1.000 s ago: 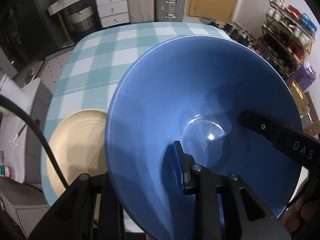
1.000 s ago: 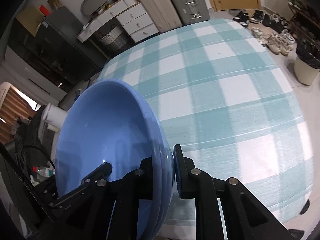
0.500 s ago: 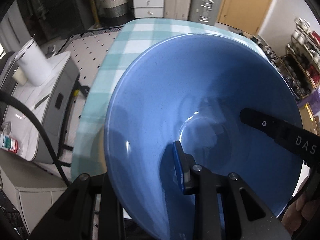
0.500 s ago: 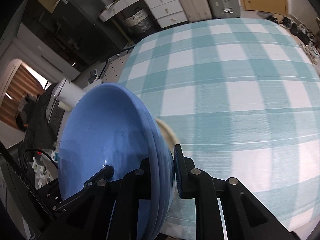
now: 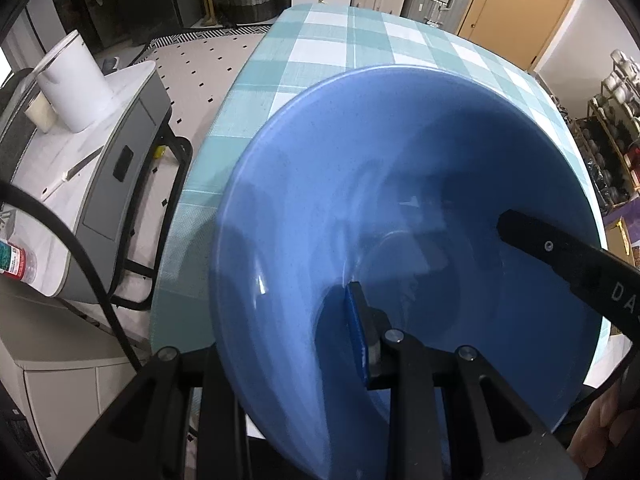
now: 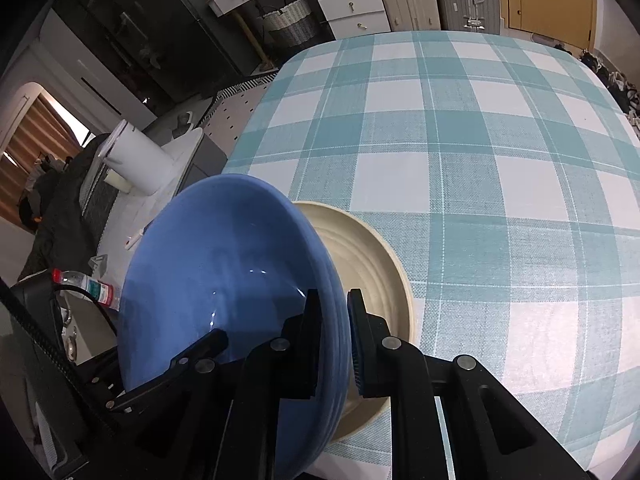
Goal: Organize plates and bowls
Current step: 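Carry the stacked bowls with both grippers over the cream plates, then lower the bowls onto the cream plates and open both grippers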
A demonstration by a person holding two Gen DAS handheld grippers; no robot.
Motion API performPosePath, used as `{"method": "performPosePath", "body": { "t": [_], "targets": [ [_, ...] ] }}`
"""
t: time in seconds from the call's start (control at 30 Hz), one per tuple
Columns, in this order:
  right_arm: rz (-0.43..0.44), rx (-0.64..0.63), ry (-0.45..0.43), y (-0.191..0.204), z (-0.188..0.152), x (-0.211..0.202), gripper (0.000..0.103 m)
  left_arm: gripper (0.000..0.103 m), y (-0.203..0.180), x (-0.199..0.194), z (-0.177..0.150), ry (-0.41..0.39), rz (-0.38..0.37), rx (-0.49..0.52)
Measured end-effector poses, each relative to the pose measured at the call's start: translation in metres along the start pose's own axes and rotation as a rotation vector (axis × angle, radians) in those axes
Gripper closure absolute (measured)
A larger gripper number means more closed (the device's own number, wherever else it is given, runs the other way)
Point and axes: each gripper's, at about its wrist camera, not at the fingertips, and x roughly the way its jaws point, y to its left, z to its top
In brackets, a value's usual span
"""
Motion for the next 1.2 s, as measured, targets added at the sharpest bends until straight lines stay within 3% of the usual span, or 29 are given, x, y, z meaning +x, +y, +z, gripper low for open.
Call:
{"method": "performPosePath", "body": {
  "t": [0.4, 0.63, 0.73, 0.93, 1.0, 1.2],
  "targets": [
    [0.009, 0.003, 0.01, -0.012, -0.001, 0.001, 0.089, 0.076, -0.005, -0.002, 0.0, -0.013, -0.006, 0.033],
    [0.046, 0.01, -0.026, -0.017, 0.001, -0.007, 0.081, 0.067, -0.002, -0.003, -0.001, -0.019, 0.022, 0.042],
    [0.008, -0.017, -0.072, -0.018, 0.002, -0.015, 0.071, 0.05, 0.004, -0.012, -0.001, -0.058, 0.036, 0.022],
    [0.026, -0.056, -0.186, -0.024, 0.001, -0.041, 0.052, 0.049, 0.019, -0.028, 0.001, -0.097, 0.04, -0.022],
    [0.038, -0.114, -0.245, -0.024, -0.002, -0.054, 0.049, 0.049, 0.025, -0.038, 0.001, -0.135, 0.042, -0.047],
    [0.062, -0.267, -0.419, -0.025, -0.021, -0.097, 0.026, 0.049, 0.026, -0.071, -0.012, -0.285, 0.06, -0.064]
  ]
}}
